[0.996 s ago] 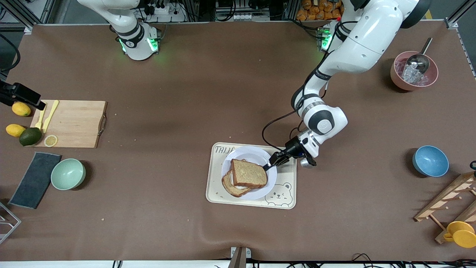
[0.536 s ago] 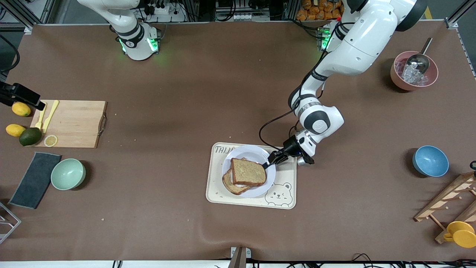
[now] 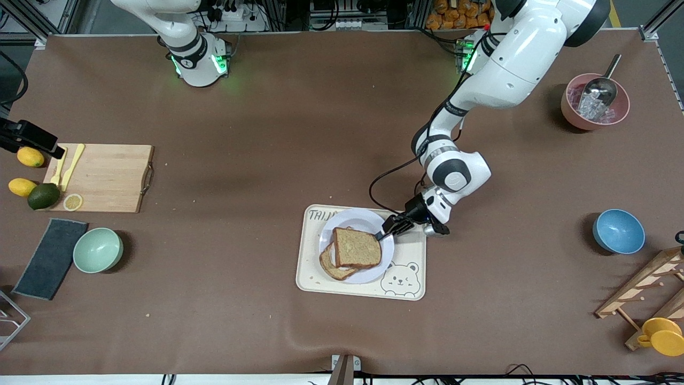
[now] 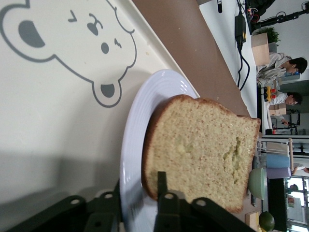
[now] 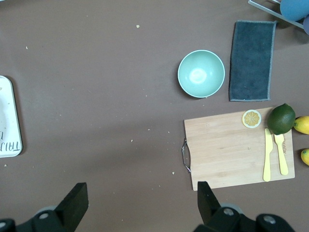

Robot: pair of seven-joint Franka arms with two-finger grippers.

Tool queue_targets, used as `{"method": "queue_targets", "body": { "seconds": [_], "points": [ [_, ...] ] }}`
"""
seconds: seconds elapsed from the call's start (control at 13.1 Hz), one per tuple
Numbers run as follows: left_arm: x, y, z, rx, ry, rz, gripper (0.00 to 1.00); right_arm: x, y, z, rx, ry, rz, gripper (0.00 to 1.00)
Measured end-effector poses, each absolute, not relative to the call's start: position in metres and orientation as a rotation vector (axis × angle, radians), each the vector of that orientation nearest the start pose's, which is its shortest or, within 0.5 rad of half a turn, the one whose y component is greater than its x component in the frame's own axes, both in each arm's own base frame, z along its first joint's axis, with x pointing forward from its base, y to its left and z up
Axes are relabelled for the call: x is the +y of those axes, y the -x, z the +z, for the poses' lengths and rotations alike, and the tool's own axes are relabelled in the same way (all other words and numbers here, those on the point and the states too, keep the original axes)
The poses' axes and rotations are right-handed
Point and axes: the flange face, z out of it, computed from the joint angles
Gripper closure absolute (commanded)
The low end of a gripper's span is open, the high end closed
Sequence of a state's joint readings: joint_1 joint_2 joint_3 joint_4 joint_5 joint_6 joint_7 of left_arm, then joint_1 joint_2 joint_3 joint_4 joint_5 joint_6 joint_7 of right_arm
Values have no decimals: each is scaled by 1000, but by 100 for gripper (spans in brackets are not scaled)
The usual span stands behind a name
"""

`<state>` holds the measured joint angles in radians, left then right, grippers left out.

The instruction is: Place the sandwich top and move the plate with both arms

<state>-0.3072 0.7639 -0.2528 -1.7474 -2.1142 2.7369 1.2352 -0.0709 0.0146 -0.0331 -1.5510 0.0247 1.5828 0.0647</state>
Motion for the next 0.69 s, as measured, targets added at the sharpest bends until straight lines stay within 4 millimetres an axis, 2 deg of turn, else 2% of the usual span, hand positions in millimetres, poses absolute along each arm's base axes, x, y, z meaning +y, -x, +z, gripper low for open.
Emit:
{"method": "queue_targets", "body": {
  "seconds": [0.31,0.69],
  "points": [
    [-294,-572,144,366,-2190,478,0,-56,-558,626,264,3106,-25,0],
    [-254,-609,195,241,-2304,663,0,-57,-558,626,266,3106,-24,0]
  ]
}}
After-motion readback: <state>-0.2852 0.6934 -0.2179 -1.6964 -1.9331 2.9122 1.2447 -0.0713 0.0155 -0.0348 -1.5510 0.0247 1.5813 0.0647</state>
